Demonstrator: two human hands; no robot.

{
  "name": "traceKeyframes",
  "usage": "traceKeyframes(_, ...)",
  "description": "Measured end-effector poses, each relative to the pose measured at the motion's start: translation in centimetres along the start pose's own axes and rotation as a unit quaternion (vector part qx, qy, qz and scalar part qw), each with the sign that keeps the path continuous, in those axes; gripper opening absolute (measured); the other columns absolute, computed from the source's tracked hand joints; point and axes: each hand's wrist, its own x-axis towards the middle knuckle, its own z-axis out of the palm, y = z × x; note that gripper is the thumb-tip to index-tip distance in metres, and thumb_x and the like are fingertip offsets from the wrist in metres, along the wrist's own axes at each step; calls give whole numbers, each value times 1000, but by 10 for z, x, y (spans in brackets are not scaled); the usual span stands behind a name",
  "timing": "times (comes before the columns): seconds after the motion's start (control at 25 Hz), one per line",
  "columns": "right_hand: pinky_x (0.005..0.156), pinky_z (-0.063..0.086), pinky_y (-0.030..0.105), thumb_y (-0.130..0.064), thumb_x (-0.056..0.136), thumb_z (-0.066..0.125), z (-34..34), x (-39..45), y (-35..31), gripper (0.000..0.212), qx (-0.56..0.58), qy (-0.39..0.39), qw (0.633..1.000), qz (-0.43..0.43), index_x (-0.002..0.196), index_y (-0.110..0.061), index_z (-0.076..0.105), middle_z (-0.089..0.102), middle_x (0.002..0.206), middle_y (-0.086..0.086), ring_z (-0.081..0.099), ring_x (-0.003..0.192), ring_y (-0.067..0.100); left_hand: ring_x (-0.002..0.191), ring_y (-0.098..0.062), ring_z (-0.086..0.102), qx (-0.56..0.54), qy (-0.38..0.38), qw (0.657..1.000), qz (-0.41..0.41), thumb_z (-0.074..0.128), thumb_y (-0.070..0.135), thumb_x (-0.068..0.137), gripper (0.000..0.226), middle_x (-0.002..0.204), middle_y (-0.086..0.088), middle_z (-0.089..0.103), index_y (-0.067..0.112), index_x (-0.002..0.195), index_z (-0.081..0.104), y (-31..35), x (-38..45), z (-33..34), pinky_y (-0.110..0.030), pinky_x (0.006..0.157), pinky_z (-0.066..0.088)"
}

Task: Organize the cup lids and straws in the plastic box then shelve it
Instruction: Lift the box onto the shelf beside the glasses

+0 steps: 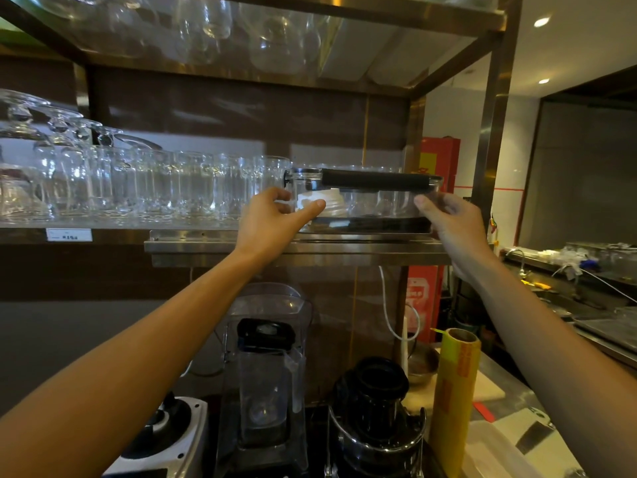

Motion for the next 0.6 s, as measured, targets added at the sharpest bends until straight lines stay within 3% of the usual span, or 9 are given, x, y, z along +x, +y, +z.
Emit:
traceKeyframes(0.16, 82, 45, 20, -33, 101, 63, -5, 1, 3, 17, -7, 4, 1000, 2, 115, -24, 70, 74, 110, -11, 67, 92, -14, 105, -15, 64, 1, -20, 1000, 1, 74, 60, 82, 79, 133, -10, 66, 11, 141, 54, 2, 5, 6, -29, 86, 56)
traceKeyframes(0.32, 100, 48, 35, -36, 102, 62, -6, 6, 4, 23, -20, -7, 1000, 14, 117, -22, 71, 75, 114, -7, 67, 111, 6, 105, -15, 63, 6, -40, 999, -3, 73, 58, 85, 79, 134, -11, 65, 10, 144, 50, 3, 11, 11, -30, 87, 53)
traceKeyframes(0.44, 101, 49, 37, -38, 101, 63, -5, 12, 6, 23, -28, -5, 999, 27, 117, -24, 72, 75, 114, -6, 67, 113, 11, 108, -17, 63, 7, -54, 998, -7, 73, 55, 87, 80, 137, -13, 64, 9, 147, 48, 1, 14, 12, -28, 86, 52)
traceKeyframes(0.6, 98, 48, 36, -43, 97, 67, -8, 19, 10, 25, -47, 25, 997, 47, 112, -24, 73, 75, 112, -6, 66, 112, 13, 128, -26, 61, 18, -77, 997, -3, 73, 55, 87, 84, 145, -14, 60, 10, 152, 45, -2, 14, 14, -32, 96, 49)
